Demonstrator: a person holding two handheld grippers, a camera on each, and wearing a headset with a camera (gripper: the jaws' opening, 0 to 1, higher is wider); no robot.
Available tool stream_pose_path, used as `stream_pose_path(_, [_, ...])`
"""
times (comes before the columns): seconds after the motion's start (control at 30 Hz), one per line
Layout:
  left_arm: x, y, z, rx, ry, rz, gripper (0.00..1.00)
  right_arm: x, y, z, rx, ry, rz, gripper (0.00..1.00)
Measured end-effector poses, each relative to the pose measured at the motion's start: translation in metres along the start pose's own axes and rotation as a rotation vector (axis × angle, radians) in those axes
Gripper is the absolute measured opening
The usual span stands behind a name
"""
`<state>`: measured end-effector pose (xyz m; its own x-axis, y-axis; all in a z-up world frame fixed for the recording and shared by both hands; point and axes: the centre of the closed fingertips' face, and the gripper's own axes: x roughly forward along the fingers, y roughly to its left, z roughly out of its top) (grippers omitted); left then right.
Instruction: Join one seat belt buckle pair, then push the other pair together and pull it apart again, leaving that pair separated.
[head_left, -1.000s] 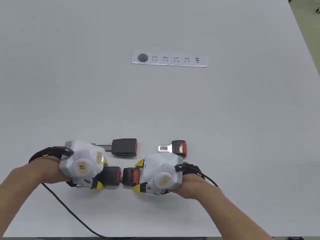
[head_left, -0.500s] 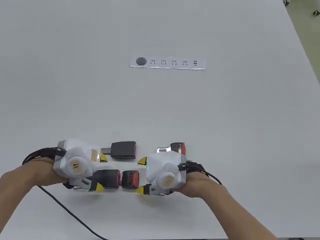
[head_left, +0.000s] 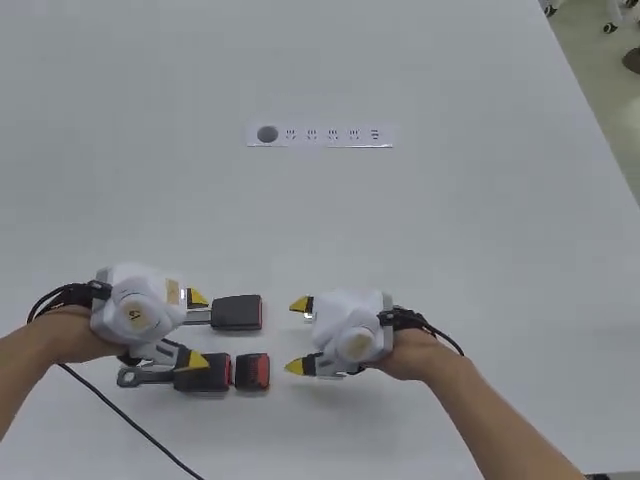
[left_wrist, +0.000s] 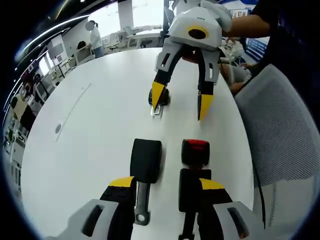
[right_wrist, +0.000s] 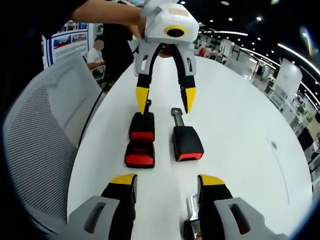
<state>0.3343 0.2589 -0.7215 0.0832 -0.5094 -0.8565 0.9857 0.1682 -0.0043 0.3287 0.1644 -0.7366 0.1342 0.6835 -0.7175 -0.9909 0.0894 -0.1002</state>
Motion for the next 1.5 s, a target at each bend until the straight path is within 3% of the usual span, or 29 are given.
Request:
stream_pose_path(0.17, [0.001,0.012,0.007,-0.007,-0.015,0.014,0.5,-0.009,-0.013,-0.01,0.012,0.006,-0.026,0.47])
stream_pose_path(0.5, [0.013,0.036,0.002,-0.027,-0.018,0.022,0.5,-0.027,-0.04,-0.029,0.042,0.023,-0.078,0.47])
stream_pose_path(0.63, [0.016,0.042,0.009,-0.038,-0.027,0.027,0.5,-0.033,-0.046,-0.036,0.052,0.034,-0.092,0.47])
stream_pose_path(0.8, [0.021,0.047,0.009,-0.047,-0.026,0.022,0.5,-0.038,-0.053,-0.048,0.06,0.052,-0.098,0.47])
stream_pose_path(1.2, [0.037,0.042,0.005,-0.022,0.032,-0.033,0.47,-0.035,-0.054,-0.082,0.074,0.123,-0.037,0.45])
stream_pose_path(1.5, [0.049,0.037,-0.002,0.006,0.076,-0.072,0.41,-0.03,-0.05,-0.093,0.076,0.146,0.008,0.41])
